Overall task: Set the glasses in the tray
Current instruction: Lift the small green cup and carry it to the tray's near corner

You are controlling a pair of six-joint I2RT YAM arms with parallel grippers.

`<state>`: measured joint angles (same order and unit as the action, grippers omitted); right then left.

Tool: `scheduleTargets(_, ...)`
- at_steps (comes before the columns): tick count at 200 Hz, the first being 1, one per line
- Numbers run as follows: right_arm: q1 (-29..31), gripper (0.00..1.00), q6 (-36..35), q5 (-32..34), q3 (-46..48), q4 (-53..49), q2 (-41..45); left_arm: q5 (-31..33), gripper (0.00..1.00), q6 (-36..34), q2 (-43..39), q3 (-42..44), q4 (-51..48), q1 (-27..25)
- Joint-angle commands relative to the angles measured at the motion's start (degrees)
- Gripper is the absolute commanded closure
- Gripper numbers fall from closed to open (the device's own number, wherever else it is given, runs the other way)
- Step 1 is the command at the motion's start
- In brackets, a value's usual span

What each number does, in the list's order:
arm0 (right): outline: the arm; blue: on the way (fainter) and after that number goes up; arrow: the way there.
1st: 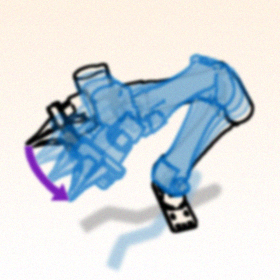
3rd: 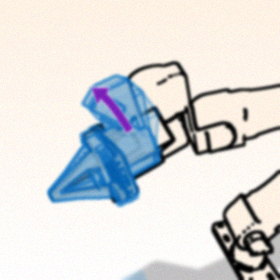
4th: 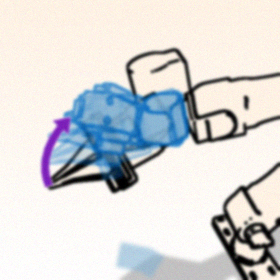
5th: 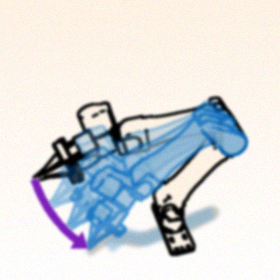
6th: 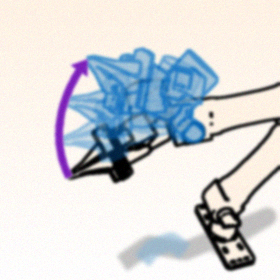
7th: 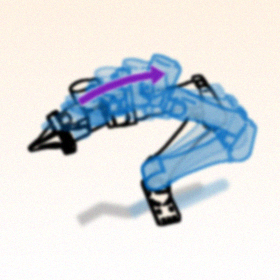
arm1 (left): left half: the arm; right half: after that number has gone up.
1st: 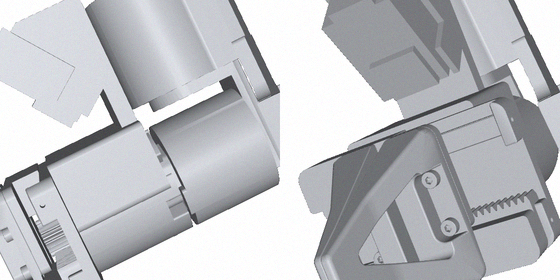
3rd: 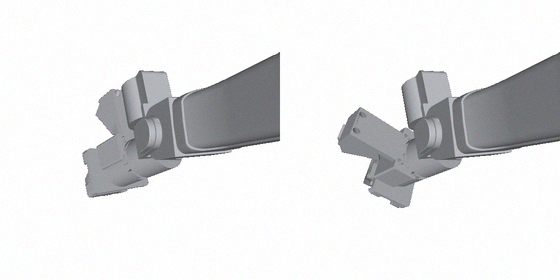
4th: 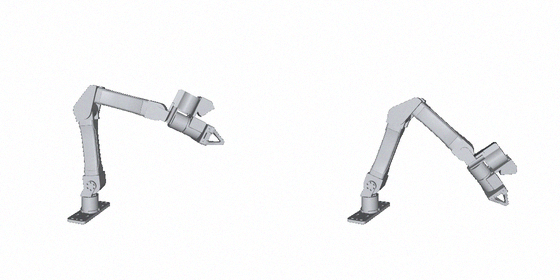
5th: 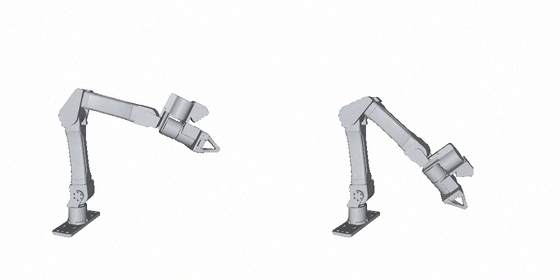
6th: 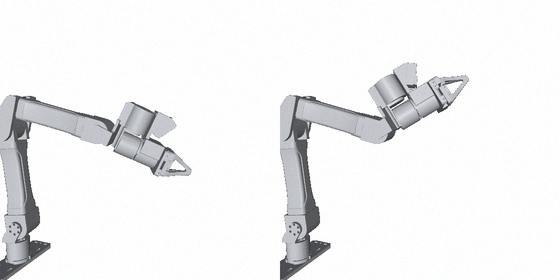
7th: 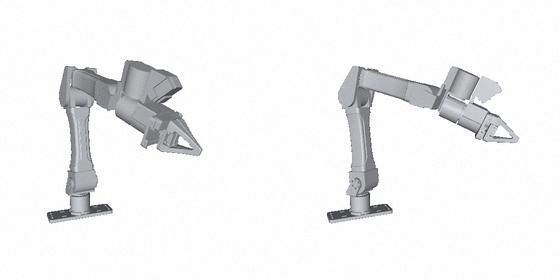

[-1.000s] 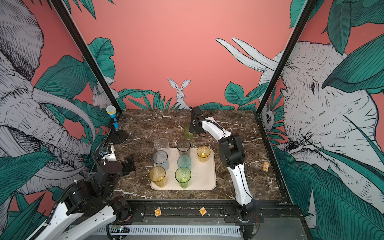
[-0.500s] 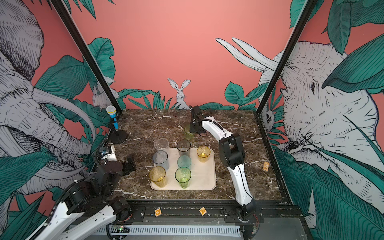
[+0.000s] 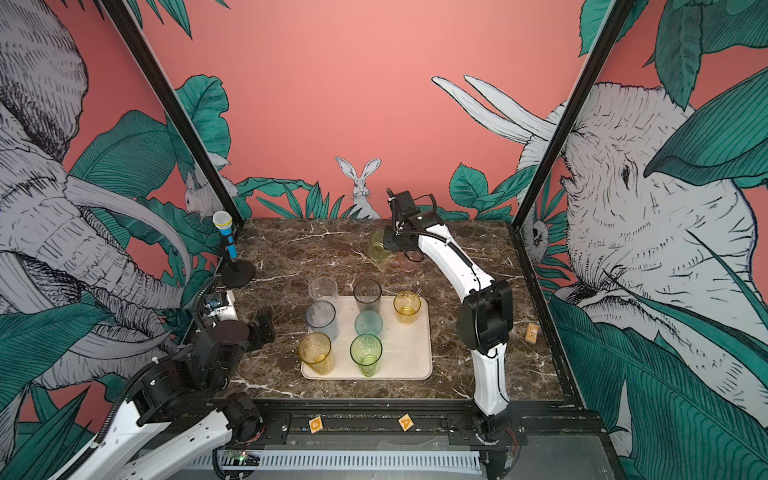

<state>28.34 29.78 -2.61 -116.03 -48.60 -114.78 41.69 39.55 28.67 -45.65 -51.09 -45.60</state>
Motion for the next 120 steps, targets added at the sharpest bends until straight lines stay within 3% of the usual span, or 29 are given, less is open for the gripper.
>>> scheduleTargets(1,-0.2,0.97,-1.5,0.3,1.6,-1.7,4.5,-1.4,0.02,2.0,0.4,-0.9,-1.3,-0.1)
scheduleTargets(120,-0.2,0.98,-7.8,1.0,12.7,-11.1,22.5,-4.2,0.04,5.9,-1.4,4.1,-1.8,-0.1)
